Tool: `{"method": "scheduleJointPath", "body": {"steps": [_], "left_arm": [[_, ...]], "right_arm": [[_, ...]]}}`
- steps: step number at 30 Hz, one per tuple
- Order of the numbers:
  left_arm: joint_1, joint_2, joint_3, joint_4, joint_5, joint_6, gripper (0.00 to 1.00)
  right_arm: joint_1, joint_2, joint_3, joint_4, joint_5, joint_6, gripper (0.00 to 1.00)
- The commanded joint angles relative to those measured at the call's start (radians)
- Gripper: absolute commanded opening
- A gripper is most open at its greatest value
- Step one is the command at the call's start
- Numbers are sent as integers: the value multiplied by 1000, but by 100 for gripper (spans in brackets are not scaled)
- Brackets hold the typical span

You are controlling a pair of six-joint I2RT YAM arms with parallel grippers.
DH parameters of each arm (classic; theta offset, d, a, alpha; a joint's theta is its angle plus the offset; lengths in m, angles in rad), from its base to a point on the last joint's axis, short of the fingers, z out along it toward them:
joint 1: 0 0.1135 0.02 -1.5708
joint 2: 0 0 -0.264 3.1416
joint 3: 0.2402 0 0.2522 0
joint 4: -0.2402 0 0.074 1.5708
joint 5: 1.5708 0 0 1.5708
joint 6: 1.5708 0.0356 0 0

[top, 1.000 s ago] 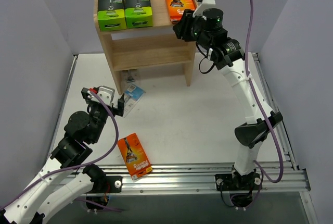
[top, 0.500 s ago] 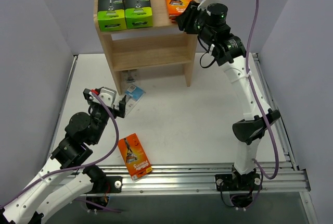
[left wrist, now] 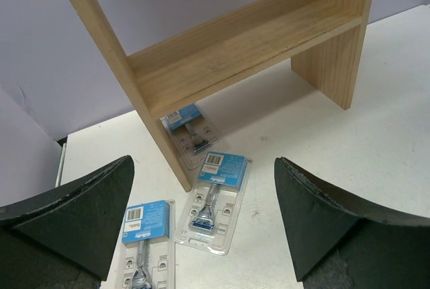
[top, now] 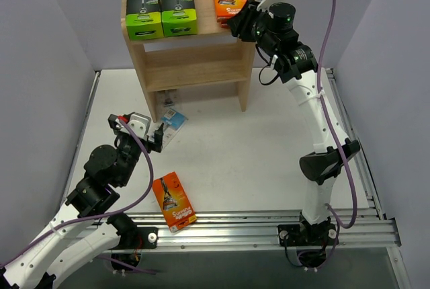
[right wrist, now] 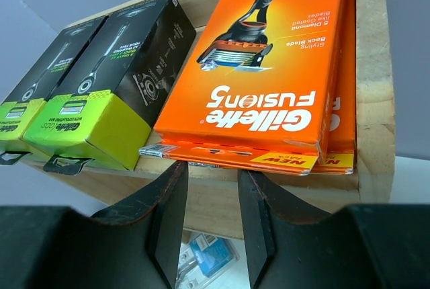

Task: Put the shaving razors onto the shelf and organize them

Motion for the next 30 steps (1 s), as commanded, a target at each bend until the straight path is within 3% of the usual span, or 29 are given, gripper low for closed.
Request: {"method": "scheduleJointPath", "body": {"steps": [1, 13, 22, 30], "left_arm": [[-5, -10, 7, 35, 4, -5, 94], [-11, -8, 11, 30, 9, -8, 94], [-16, -11, 7, 34, 4, -14, 94], [-26, -20, -6, 53, -40, -6, 94]], "right_arm": [[-9, -46, -27, 67, -13, 9, 32], [6, -252, -228, 136, 0, 20, 35], [93, -280, -256, 278, 111, 61, 36], [224, -188, -179, 358, 283, 56, 36]]}}
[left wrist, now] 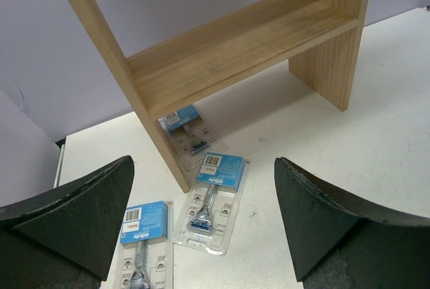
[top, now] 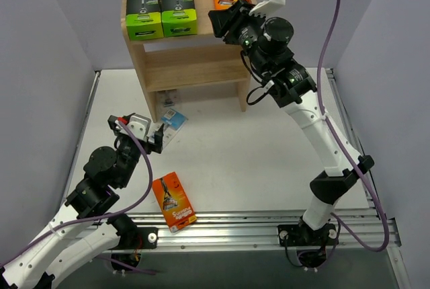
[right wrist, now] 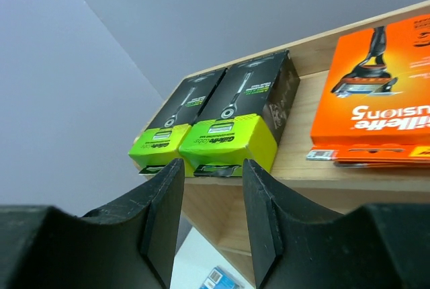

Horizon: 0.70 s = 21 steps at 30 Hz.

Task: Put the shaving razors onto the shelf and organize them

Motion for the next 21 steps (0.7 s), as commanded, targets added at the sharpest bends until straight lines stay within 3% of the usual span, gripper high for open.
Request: {"method": "scheduleJointPath", "body": {"steps": [1, 21], "left_arm": [[-13, -15, -7, 59, -39, -3, 94], [-63, -37, -22, 74, -74, 17, 94]], "right_arm": [[40, 39, 35, 113, 128, 5, 36], [85, 175, 37, 208, 365, 57, 33]]}}
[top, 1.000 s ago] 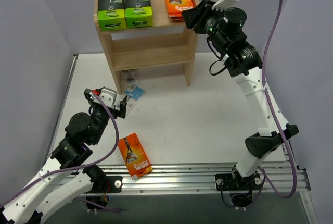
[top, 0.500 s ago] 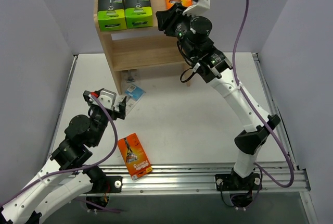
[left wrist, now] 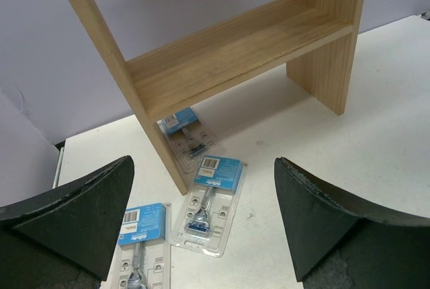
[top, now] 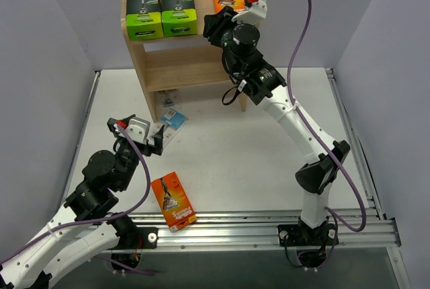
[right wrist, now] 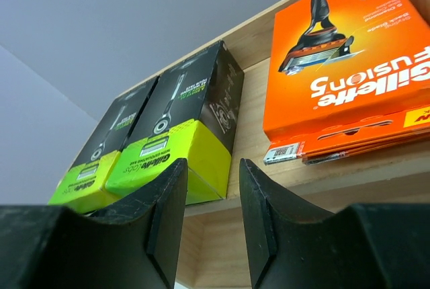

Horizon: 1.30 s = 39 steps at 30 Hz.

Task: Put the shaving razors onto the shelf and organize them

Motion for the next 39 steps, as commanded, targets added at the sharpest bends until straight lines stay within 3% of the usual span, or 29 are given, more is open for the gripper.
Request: {"method": "scheduleJointPath", "body": {"steps": [1, 23, 39], "left_arm": [[-11, -10, -6, 61, -18, 11, 94], [-44, -16, -12, 64, -29, 24, 94], [-45, -12, -14, 65, -35, 29, 94]], "right_arm": [[9, 12, 32, 94, 76, 20, 33], [-5, 78, 78, 117, 102, 33, 33], [-84, 106, 97, 116, 67, 99, 33]]}}
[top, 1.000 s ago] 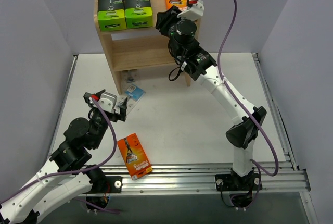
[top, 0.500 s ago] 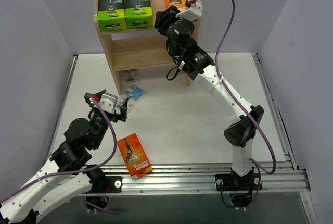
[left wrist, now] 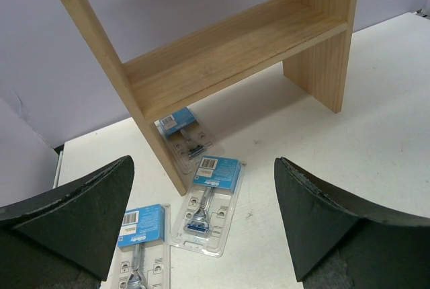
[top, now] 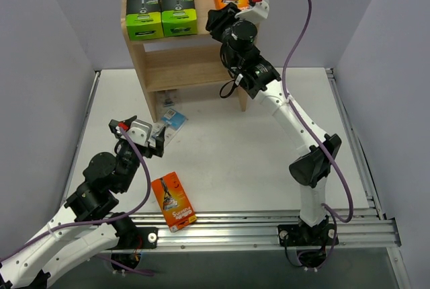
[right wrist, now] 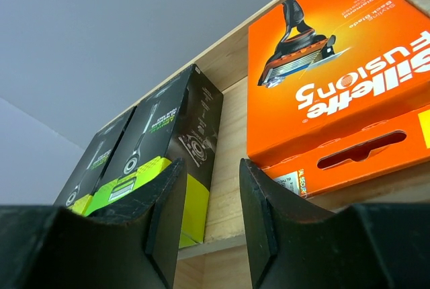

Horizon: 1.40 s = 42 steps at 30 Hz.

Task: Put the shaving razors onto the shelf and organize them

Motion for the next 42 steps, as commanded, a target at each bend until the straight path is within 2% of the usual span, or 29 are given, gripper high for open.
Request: {"method": "scheduleJointPath", "body": {"steps": [1, 10, 20, 26, 33, 42], "left_arm": [[-6, -2, -1, 57, -18, 10, 94], [-6, -5, -1, 58, -21, 13, 94], [-6, -11, -4, 65, -21, 19, 94], [-6, -34, -16, 68, -25, 33, 94], [-6, -56, -28, 115, -33, 56, 94], [-8, -74, -70, 178, -114, 97, 94]], "right_arm": [[-30, 27, 55, 63, 12, 16, 33], [-40, 45, 89, 57, -16, 17, 37], [-32, -34, 54, 69, -92, -15, 54], [-23, -112, -4, 89, -154, -13, 57], [-21, -234, -128, 115, -204, 5, 61], [-20, -504, -472, 93, -241, 5, 63]]}}
